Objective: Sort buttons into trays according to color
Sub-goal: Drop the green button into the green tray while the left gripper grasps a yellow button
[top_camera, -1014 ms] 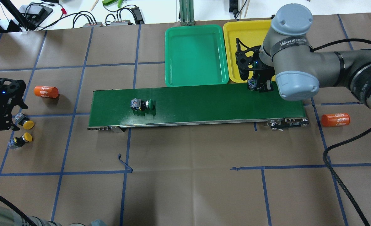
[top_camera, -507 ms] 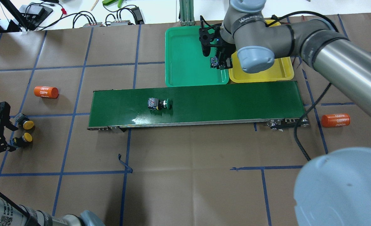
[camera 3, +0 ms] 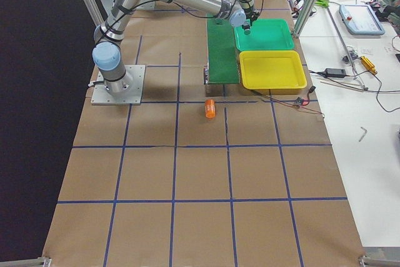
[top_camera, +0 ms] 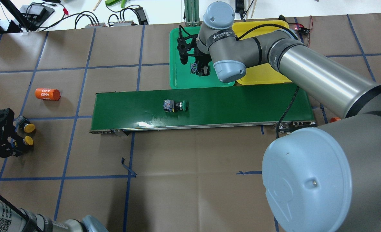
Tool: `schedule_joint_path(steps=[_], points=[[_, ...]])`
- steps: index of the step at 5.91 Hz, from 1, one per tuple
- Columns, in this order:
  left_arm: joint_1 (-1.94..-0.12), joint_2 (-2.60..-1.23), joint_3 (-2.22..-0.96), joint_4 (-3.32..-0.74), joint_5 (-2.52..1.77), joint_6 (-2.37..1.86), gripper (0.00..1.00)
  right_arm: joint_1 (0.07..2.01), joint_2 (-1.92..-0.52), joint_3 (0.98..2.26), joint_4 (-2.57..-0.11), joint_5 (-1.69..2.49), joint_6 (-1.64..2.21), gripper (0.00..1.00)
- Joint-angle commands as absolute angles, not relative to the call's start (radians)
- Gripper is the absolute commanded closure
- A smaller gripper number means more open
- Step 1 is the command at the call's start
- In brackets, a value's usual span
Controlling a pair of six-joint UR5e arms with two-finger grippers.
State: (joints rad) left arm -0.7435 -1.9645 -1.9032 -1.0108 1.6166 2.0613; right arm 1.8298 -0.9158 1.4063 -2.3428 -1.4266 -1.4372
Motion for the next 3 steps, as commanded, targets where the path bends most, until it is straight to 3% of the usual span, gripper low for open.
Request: schedule_joint_path(steps=[1,3], points=[[-0.779,-1.913,-1.863,-1.092,1.612,2.007,1.00,1.813,-0.998,1.411,-2.251,-1.434,-1.434,0.00],[-0.997,-1.849,-1.740,-1.300,1.606,1.929,1.00,1.745,-1.139,1.423,-1.956,-1.442,-1.446,0.00]])
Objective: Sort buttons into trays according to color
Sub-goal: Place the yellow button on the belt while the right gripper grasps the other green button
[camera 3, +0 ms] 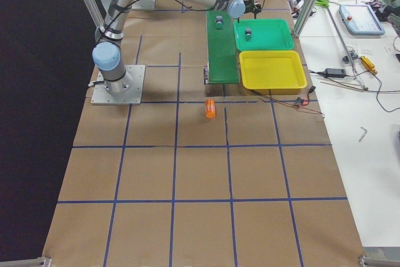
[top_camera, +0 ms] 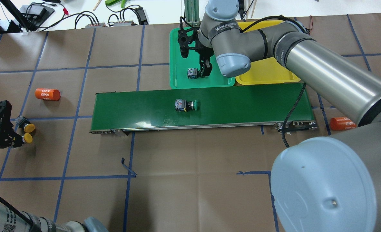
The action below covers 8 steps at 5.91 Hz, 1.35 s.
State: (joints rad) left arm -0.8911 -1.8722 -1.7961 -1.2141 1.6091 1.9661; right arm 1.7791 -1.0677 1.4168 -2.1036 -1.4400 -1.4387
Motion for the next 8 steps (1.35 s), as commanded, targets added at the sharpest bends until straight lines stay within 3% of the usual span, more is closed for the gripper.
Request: schedule_joint_path(steps=[1,4,6,7,8], points=[[-1.140,-1.851,-1.677,-1.342,1.606,1.913,1.00,1.737,-1.191,1.445,-1.825,-1.445,-1.434,0.00],[-1.466,-1.876,-1.670,-1.336,1.583,1.649,0.97,1.753,-1.195,1.555,-1.860,-1.436,-1.352,0.00],[-1.499,-1.893,-1.780,-1.173,1.583,1.632,0.95,1.753,-1.195,1.719,-2.111,-1.436,-1.359,0.00],[-1.490,-1.885,-1.802,-1.172,1.580,1.625,0.07,1.738,-1.207,1.785,-2.184,-1.440,-1.379,0.00],[-1.476,-1.866,-1.781,-1.192,1.591,1.638,0.02,1.723,-1.215,1.793,-2.184,-1.459,-1.396,0.00]])
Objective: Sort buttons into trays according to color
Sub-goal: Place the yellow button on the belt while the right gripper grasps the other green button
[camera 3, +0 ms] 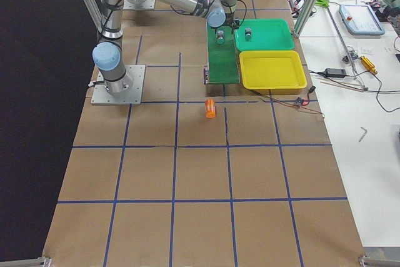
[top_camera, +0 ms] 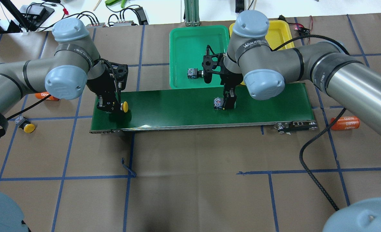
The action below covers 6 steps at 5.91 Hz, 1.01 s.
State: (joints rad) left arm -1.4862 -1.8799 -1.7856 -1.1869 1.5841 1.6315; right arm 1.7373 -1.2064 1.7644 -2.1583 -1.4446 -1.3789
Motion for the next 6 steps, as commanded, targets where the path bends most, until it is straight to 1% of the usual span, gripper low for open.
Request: schedule_joint_path(steps=[1,2,3,4,5,6], points=[[-1.413,-1.856,-1.770,-1.198,1.594,1.650,0.02,1.700,-1.215,1.804,-2.183,-1.504,-1.413,0.00],[-1.308,-1.858,-1.735,-1.268,1.595,1.786,0.02,1.671,-1.218,1.822,-2.183,-1.506,-1.419,0.02],[-1.233,-1.855,-1.714,-1.288,1.603,1.960,0.02,1.654,-1.244,1.833,-2.178,-1.520,-1.461,0.30],[-1.174,-1.868,-1.712,-1.282,1.644,2.114,0.02,1.626,-1.262,1.842,-2.172,-1.561,-1.520,0.49],[-1.119,-1.903,-1.716,-1.206,1.684,2.323,0.02,1.603,-1.267,1.848,-2.172,-1.565,-1.540,0.73],[-1.038,-1.940,-1.712,-1.156,1.683,2.397,0.02,1.586,-1.273,1.850,-2.171,-1.566,-1.587,0.85]])
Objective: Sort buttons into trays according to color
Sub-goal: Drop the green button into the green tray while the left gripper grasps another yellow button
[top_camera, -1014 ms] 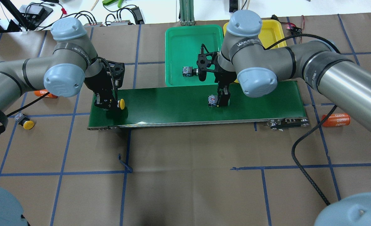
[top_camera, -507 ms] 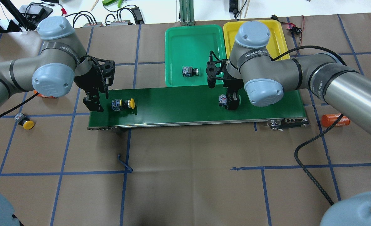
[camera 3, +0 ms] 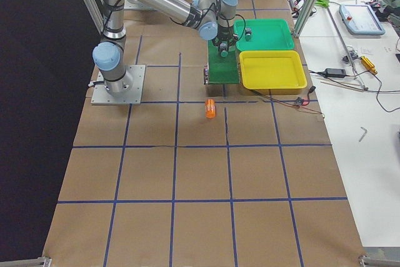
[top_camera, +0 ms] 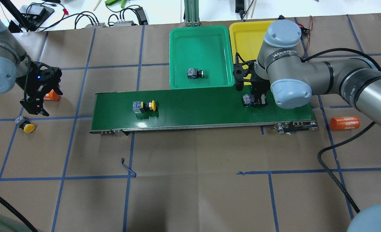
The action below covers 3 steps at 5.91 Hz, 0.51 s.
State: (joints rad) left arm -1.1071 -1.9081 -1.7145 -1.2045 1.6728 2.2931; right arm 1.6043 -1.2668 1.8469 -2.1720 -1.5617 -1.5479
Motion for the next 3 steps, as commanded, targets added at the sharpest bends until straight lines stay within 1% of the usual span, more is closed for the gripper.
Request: schedule_joint_path(steps=[1,2,3], points=[[-0.973,-2.000,-1.709,-1.055,1.678,2.499,0.02,1.554,-1.294,1.845,-2.169,-1.566,-1.641,0.88],[-0.947,-2.047,-1.706,-0.987,1.675,2.566,0.02,1.534,-1.336,1.827,-2.171,-1.586,-1.663,0.89],[-0.930,-2.077,-1.695,-0.954,1.675,2.600,0.02,1.545,-1.325,1.757,-2.178,-1.571,-1.657,0.89]])
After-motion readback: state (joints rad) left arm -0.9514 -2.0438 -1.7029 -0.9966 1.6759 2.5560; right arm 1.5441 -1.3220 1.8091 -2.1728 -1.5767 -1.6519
